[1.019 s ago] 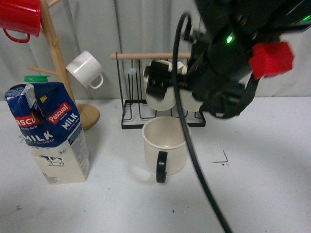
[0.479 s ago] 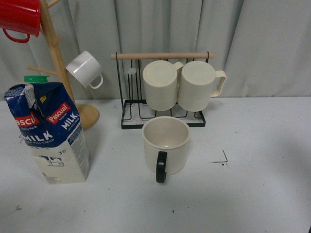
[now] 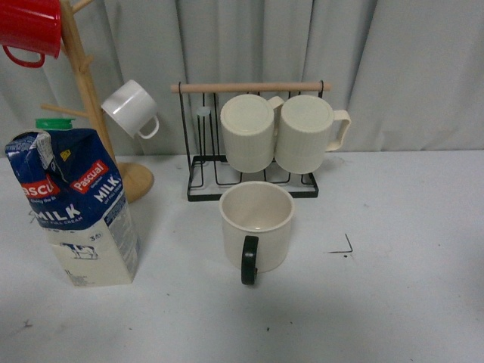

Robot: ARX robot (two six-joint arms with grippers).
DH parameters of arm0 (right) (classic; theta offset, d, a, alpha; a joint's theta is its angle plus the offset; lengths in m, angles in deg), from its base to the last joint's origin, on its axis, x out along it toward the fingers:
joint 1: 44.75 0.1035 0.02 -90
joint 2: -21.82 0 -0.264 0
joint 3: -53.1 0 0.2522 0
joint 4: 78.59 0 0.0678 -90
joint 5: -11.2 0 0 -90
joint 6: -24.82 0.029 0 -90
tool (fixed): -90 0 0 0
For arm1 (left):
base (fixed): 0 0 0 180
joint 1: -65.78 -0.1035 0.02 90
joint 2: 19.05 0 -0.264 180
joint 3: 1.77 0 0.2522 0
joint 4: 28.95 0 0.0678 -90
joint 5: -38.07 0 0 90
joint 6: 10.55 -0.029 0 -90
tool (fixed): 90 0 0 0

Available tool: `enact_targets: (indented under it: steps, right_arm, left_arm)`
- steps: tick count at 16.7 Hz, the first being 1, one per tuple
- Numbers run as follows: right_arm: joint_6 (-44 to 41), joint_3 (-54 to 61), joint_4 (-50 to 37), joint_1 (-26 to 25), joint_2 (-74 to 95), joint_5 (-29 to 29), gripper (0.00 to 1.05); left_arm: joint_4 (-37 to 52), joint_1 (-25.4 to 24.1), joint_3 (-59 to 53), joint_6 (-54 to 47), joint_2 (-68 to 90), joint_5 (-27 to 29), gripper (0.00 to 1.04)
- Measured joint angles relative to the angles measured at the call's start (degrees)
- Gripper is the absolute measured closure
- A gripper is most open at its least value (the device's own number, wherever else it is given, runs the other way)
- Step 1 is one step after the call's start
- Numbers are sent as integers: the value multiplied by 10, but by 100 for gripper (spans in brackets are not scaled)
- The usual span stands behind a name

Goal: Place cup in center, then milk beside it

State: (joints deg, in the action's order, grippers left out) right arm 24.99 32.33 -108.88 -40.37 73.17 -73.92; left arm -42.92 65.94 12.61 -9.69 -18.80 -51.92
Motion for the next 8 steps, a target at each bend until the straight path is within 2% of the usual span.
enact_targets:
  steps: [1, 2, 4, 6, 8]
  right_arm:
    - [0, 10, 17, -28, -26, -39, 103]
    - [0, 16, 28, -42, -43, -44, 103]
    - [0, 34, 62, -46, -94, -47, 103]
    - [0, 55, 38, -44, -101, -47, 103]
    - [0, 63, 85, -44, -146, -48, 103]
  left_arm:
    - [0, 0, 0, 0, 0, 0, 7]
    - [0, 0, 0, 0, 0, 0, 7]
    - [0, 0, 0, 0, 0, 0, 7]
    - [0, 0, 0, 0, 0, 0, 7]
    - [0, 0, 0, 0, 0, 0, 7]
